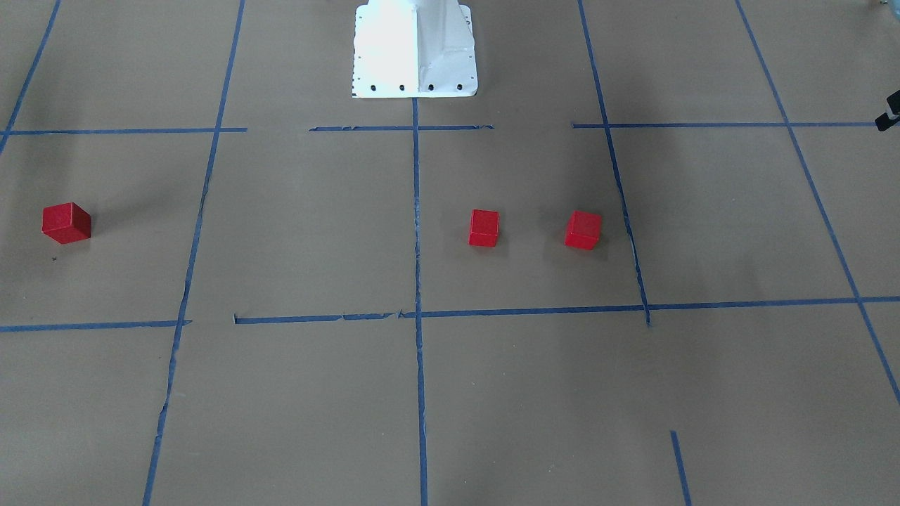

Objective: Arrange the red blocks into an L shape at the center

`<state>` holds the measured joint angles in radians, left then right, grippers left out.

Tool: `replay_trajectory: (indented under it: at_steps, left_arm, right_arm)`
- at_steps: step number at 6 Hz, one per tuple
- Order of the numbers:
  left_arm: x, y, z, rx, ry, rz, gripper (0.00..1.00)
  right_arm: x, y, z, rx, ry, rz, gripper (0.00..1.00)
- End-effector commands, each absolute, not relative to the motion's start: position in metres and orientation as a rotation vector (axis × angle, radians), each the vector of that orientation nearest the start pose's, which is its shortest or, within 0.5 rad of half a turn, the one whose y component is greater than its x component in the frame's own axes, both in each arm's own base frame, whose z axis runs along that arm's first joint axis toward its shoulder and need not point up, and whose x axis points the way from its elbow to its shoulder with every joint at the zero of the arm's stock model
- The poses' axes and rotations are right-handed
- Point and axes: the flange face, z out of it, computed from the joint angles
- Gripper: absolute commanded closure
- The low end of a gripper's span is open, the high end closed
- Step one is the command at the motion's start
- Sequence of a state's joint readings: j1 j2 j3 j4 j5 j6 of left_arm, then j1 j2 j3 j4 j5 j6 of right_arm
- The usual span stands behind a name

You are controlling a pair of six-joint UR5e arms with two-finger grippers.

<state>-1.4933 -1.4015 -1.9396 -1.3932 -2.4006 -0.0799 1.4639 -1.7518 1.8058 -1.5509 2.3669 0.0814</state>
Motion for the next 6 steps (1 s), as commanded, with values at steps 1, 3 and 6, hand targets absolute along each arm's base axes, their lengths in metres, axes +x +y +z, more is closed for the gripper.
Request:
replay_trajectory:
  at_steps: [1,3,6]
  left_arm:
    - [-0.027,-0.417,0.566,-0.041,0.832,0.007,0.0]
    - [-0.027,-0.417,0.567,-0.044,0.831,0.006,0.0]
    - [-0.027,-0.417,0.569,-0.049,0.83,0.003,0.0]
  right_arm:
    - [0.003,-0.43,0.614,0.051,-0.81,-0.11,0.0]
    - [-0.049,-0.432,0.601,0.093,-0.825,-0.207,0.0]
    - [-0.135,-0.426,0.588,0.072,-0.821,-0.233,0.0]
